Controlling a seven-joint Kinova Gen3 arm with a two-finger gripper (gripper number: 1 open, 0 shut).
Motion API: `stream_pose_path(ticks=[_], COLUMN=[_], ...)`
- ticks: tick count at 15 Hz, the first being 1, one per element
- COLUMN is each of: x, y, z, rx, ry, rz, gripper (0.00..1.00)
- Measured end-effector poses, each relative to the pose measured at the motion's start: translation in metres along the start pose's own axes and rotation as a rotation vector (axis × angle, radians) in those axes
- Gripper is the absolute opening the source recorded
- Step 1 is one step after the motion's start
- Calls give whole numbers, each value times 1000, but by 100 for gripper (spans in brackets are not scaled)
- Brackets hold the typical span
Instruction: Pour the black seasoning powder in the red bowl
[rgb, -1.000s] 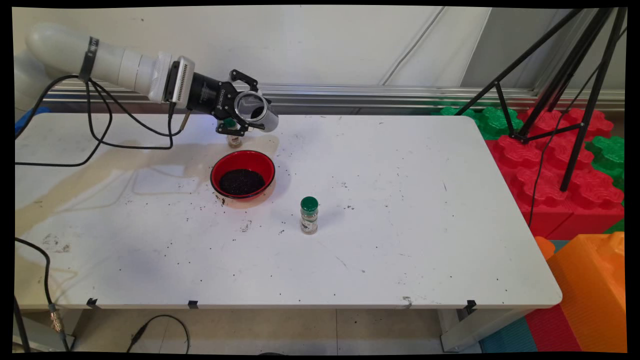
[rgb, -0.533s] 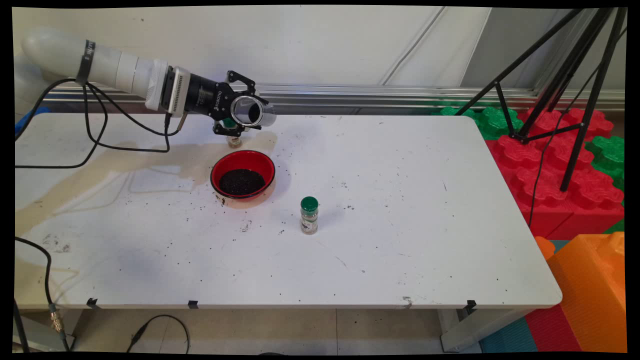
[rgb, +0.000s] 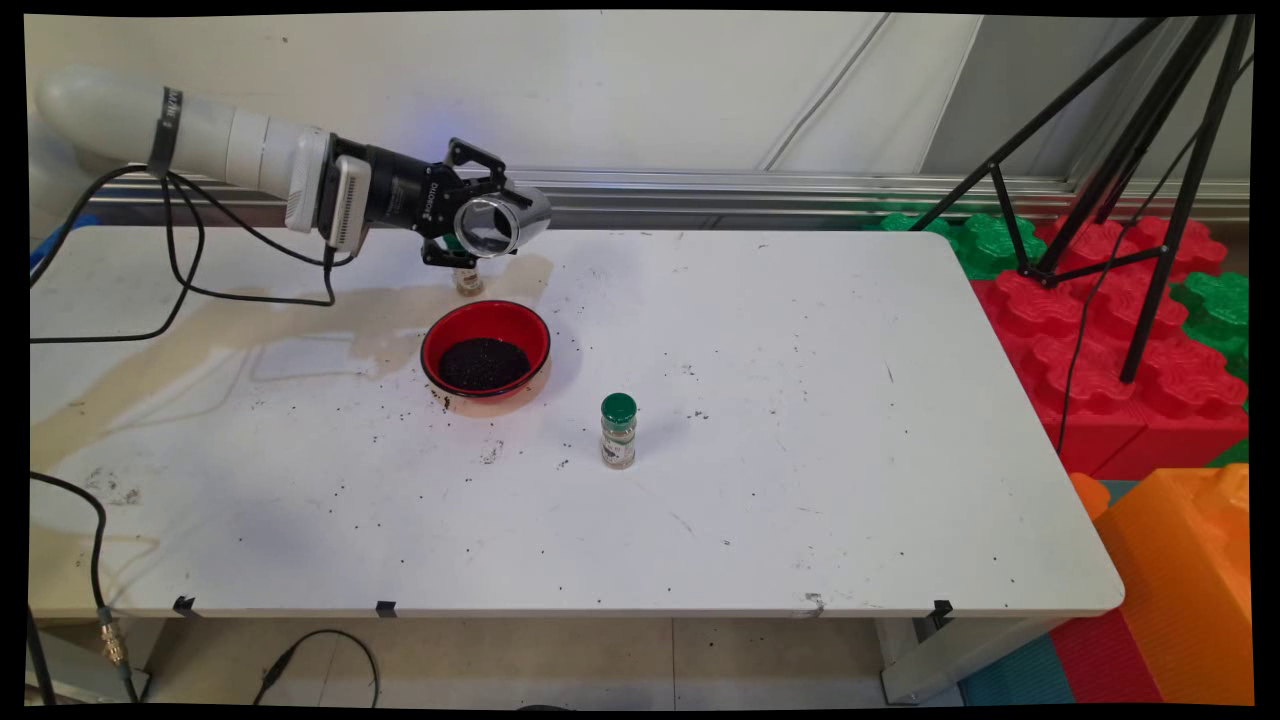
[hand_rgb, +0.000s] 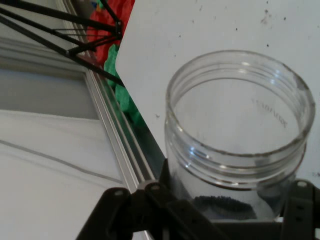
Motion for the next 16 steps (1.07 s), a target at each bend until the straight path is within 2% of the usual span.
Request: stream_pose_path(ticks=[16], x=[3], y=[15], z=[4], rx=[6], ry=[-68], rz=[380], gripper=[0])
